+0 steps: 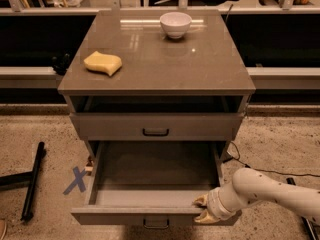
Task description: Open middle drawer
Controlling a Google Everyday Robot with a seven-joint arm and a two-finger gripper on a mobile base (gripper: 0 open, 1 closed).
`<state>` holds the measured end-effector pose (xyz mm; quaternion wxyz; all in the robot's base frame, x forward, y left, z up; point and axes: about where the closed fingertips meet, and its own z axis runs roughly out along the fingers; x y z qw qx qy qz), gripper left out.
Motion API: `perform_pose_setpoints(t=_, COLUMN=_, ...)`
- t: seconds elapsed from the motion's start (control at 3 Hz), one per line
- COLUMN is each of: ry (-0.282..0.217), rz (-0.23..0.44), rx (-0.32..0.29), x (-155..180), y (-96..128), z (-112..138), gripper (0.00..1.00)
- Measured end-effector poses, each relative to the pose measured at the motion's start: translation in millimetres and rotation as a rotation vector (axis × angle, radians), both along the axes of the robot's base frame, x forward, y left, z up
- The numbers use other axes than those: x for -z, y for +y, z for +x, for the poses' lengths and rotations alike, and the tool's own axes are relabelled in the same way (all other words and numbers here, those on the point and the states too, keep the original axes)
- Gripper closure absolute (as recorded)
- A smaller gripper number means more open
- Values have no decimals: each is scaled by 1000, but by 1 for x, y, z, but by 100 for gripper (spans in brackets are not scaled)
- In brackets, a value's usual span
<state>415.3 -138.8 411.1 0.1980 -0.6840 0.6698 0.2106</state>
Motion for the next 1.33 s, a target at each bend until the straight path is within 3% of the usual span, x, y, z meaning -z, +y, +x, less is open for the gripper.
perform_pose_setpoints(t=0.33, ry=3, rz=1, rx=-2, x=1, y=1, z=-1, gripper=83)
perform_pose_setpoints(t=1.33, ry=10, rz=5, rx=-7, x=4, y=4, z=-4, gripper=13)
